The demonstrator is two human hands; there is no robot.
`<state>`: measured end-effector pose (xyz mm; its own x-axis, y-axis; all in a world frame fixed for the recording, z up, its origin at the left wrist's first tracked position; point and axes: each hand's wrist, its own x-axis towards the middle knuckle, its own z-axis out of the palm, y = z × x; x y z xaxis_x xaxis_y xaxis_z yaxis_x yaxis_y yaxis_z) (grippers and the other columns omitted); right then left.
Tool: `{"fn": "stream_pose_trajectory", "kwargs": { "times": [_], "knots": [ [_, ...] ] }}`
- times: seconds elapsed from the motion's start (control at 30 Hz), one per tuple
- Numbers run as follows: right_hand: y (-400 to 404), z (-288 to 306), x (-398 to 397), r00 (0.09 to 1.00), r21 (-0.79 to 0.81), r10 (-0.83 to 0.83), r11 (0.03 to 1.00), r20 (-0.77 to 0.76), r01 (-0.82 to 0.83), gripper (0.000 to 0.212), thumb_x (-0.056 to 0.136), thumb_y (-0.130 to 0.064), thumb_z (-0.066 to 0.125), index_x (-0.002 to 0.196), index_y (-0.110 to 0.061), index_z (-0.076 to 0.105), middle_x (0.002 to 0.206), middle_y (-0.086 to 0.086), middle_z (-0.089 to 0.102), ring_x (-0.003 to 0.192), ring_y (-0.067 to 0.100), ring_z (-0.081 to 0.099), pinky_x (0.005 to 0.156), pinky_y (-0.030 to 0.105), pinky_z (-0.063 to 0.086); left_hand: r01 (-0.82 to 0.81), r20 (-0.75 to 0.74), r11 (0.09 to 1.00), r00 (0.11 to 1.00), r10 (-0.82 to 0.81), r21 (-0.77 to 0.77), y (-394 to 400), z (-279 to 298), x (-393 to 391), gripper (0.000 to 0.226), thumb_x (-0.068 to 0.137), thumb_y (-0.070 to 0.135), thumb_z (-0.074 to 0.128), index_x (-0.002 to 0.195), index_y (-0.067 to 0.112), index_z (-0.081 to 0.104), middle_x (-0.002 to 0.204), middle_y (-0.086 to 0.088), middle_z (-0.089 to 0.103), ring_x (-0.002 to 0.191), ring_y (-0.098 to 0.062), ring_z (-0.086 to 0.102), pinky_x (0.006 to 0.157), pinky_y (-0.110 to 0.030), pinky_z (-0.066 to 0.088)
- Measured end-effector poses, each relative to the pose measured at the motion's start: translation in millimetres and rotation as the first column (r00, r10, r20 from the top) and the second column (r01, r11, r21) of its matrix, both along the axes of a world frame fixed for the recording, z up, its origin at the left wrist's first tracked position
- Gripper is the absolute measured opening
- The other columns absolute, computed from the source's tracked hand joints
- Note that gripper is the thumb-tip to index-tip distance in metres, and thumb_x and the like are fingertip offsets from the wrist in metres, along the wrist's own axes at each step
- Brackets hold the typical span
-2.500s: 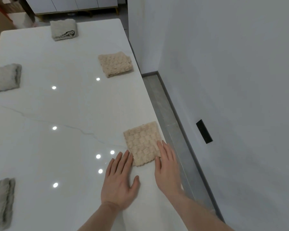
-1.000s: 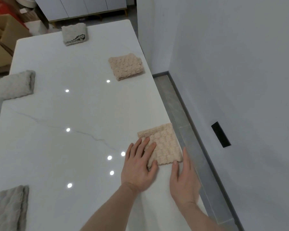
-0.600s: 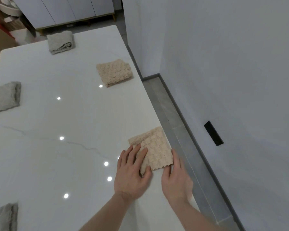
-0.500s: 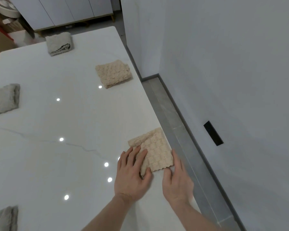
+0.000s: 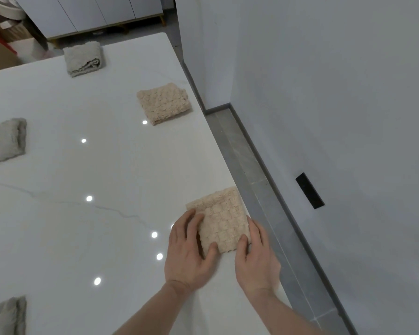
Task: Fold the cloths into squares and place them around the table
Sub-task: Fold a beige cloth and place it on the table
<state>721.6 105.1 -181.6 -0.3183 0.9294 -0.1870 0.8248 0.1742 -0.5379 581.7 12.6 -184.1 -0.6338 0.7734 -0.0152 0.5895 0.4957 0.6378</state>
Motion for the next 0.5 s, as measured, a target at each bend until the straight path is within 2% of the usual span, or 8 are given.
{"fn": "stream_pose_trajectory", "kwargs": {
  "times": [0.2, 0.37, 0.5],
  "knots": [
    [0.6, 2.0, 0.0, 0.999, -0.014, 0.000, 1.000, -0.034, -0.001, 0.044, 0.101, -0.039, 0.035, 0.145, -0.043, 0.033, 0.148, -0.030, 0.034, 0.093, 0.007, 0.063, 0.060, 0.028, 0.047, 0.106, -0.126, 0.987, 0.985, -0.121, -0.119, 4.6, -3.3, -1.0, 0.080, 0.093, 0.051, 0.050, 0.162, 0.021, 0.025, 0.170, 0.007, 0.015, 0.156, -0.012, 0.013, 0.127, -0.042, 0.017],
    [1.3, 2.3, -1.1, 0.997, -0.015, -0.044, 0.999, -0.061, 0.043, 0.043, 0.103, -0.049, 0.033, 0.146, -0.042, 0.034, 0.148, -0.027, 0.037, 0.097, 0.008, 0.065, 0.061, 0.028, 0.044, 0.106, -0.150, 0.980, 0.980, -0.132, -0.170, 6.0, -5.5, -0.1, 0.083, 0.095, 0.053, 0.046, 0.164, 0.020, 0.014, 0.172, 0.005, 0.008, 0.158, -0.011, 0.005, 0.128, -0.042, 0.013],
    [2.7, 0.8, -1.4, 0.993, -0.047, -0.106, 0.994, -0.050, 0.103, 0.043, 0.102, -0.055, 0.032, 0.143, -0.044, 0.036, 0.146, -0.023, 0.042, 0.092, 0.012, 0.066, 0.065, 0.029, 0.046, 0.102, -0.166, 0.974, 0.977, -0.136, -0.201, 5.8, -5.3, -0.1, 0.083, 0.097, 0.057, 0.042, 0.165, 0.020, 0.012, 0.172, 0.005, 0.007, 0.157, -0.014, 0.008, 0.128, -0.039, 0.010]
  ]
}}
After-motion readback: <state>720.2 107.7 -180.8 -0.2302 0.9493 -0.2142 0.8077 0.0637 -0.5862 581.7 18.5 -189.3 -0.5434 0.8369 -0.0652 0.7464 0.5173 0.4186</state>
